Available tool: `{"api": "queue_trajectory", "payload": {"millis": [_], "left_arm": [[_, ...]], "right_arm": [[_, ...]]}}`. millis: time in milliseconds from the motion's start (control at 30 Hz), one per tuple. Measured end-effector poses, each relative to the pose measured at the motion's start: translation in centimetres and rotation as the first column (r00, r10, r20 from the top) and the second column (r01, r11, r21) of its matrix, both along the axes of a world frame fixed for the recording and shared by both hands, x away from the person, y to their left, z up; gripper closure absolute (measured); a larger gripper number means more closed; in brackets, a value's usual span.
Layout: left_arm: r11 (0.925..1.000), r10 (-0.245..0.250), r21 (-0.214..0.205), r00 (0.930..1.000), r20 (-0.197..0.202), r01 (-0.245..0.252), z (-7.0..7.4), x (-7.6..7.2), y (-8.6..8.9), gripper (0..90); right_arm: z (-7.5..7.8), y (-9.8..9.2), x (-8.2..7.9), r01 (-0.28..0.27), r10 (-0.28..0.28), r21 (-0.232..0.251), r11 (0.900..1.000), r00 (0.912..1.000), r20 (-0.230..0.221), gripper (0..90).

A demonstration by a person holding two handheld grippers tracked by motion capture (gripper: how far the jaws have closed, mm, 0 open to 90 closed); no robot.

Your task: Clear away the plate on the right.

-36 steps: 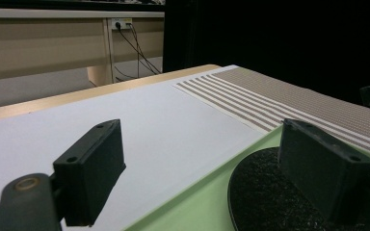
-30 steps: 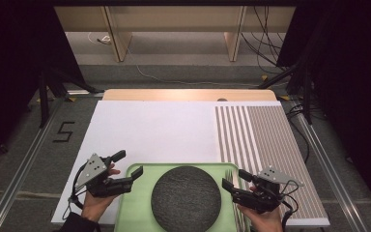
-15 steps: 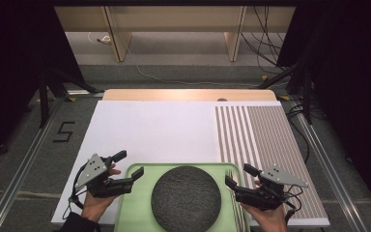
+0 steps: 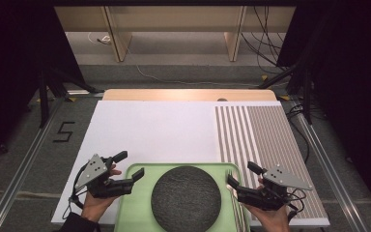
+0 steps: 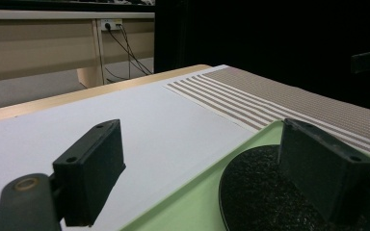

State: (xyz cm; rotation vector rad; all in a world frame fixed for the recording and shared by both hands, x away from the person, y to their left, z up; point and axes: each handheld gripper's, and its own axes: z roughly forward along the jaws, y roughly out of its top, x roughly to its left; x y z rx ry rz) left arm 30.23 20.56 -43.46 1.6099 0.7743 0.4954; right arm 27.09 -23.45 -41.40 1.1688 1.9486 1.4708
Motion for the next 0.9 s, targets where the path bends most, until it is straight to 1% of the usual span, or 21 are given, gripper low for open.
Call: {"api": "queue_trajectory", "payload": {"millis": [133, 300, 567, 900], "left_arm": [[0.9999, -0.015, -0.003, 0.9999, 0.007, 0.015, 0.02, -0.06, -0.08, 15.6], [0.9994, -0.032, 0.01, 0.9992, 0.025, 0.032, 0.07, -0.19, -0.24, 15.5], [0.9995, -0.029, 0.011, 0.9993, 0.025, 0.029, 0.04, -0.17, -0.25, 15.5], [0.9995, -0.029, 0.012, 0.9993, 0.025, 0.029, 0.05, -0.16, -0.25, 15.5]], "right_arm": [[0.11, -0.06, -0.12, 0.0, 0.0, -0.002, 1.0, 0.9999, 0.011, 16.4], [0.12, -0.19, -0.18, 0.01, -0.01, -0.002, 0.9999, 0.9999, 0.013, 16.0], [0.1, -0.09, -0.23, 0.01, -0.01, -0.01, 0.9999, 0.9998, 0.017, 15.8], [0.12, -0.14, -0.26, 0.016, -0.016, -0.007, 0.9998, 0.9996, 0.025, 15.8]]}}
